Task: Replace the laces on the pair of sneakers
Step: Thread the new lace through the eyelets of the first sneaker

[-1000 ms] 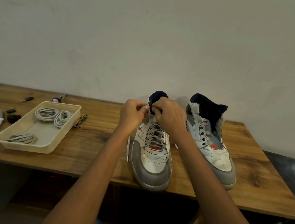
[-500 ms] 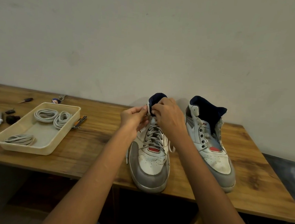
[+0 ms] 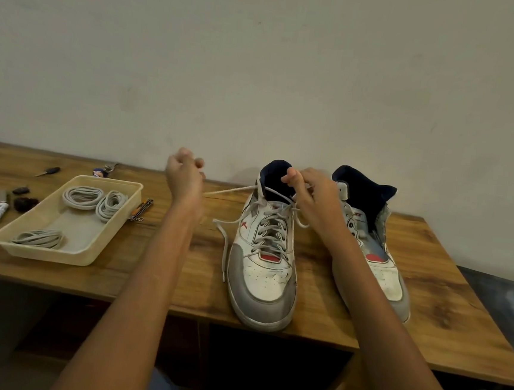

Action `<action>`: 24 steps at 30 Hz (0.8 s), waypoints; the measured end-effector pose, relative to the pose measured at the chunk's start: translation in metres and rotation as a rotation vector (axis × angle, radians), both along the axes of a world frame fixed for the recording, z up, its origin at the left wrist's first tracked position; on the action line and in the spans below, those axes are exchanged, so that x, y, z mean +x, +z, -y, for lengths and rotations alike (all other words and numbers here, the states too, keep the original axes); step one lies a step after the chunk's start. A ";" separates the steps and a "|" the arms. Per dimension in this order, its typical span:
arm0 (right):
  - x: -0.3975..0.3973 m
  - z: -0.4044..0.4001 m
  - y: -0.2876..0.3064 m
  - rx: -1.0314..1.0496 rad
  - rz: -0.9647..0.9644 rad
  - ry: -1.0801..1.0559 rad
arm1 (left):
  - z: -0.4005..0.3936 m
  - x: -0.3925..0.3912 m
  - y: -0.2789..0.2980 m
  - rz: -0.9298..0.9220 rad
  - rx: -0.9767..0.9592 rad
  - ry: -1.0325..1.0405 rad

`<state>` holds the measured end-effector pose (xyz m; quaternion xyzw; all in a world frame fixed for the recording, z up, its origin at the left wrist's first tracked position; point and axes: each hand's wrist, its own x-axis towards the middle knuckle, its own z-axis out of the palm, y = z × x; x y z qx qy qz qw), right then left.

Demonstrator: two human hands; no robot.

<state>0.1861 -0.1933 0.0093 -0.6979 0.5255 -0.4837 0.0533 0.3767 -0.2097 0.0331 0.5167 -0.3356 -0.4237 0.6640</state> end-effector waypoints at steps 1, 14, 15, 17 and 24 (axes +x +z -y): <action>0.000 -0.001 0.001 0.014 0.030 0.002 | -0.003 -0.002 -0.006 0.302 0.001 -0.103; -0.007 -0.001 -0.001 0.071 0.248 0.060 | -0.001 0.010 0.007 -1.044 -0.193 -0.038; -0.006 0.000 -0.001 0.069 0.247 0.068 | -0.001 0.009 0.005 -0.907 -0.152 0.001; -0.004 -0.001 -0.001 0.059 0.235 0.075 | -0.004 -0.002 0.001 -0.309 -0.086 0.062; -0.005 0.000 -0.003 0.032 0.178 0.078 | -0.004 -0.022 -0.023 1.021 -0.089 -0.310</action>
